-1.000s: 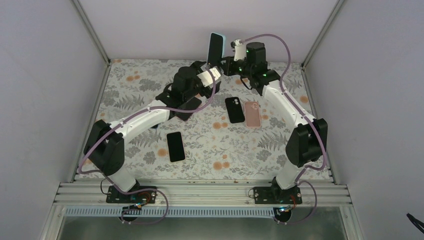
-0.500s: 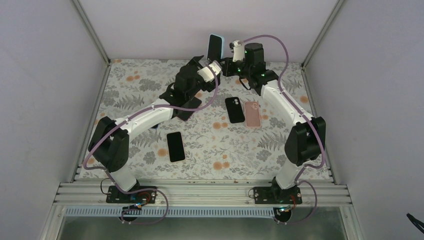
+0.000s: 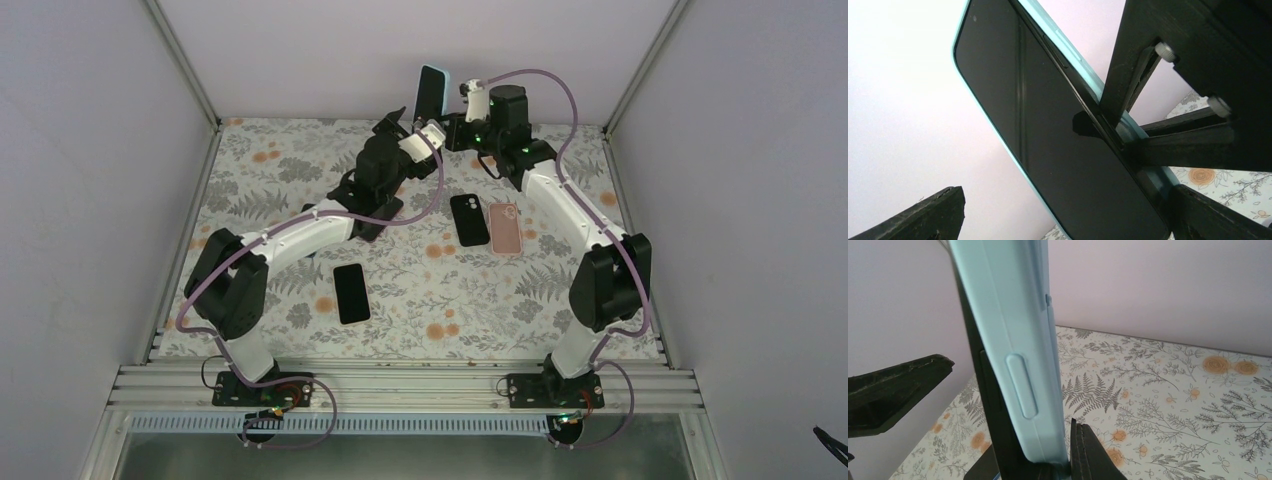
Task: Take the phone out of the phone case
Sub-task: Remove the phone case from the phone.
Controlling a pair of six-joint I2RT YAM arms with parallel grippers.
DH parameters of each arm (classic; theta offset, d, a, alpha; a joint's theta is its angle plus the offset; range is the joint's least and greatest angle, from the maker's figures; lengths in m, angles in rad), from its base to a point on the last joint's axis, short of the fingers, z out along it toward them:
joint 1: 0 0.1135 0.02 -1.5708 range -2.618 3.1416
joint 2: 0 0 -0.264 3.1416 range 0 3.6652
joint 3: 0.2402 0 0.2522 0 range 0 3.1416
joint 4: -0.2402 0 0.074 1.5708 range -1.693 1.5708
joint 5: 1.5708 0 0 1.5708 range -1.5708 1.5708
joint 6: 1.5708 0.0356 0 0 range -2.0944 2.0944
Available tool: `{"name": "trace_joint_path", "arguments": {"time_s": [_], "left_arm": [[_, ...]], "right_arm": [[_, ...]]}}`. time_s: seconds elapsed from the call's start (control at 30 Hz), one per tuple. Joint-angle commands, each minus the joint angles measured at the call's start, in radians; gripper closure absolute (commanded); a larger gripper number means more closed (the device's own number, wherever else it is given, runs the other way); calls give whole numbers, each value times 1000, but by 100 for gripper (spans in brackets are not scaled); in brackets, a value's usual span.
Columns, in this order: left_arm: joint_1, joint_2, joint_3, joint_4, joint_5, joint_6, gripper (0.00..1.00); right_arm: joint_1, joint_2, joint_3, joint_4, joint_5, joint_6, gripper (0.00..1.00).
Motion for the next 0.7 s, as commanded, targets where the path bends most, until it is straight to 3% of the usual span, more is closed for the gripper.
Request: {"name": "trace_joint_path", "arguments": {"time_s": [0.0,0.3,0.5,0.67], "left_arm": [[14,21,-10,65,-129,27,1],[16,111,-8,269,-317,189,8],[41,158,16,333,-329,200,31],[50,161,35,286,-261,156,61]], "right_arm": [[24,-31,37,56,-63,27,97],[54,-44,22,69,-172,118,97],[124,-56,-12,84,-214,127,97],[142,-40,-3,86,-252,136,97]]}}
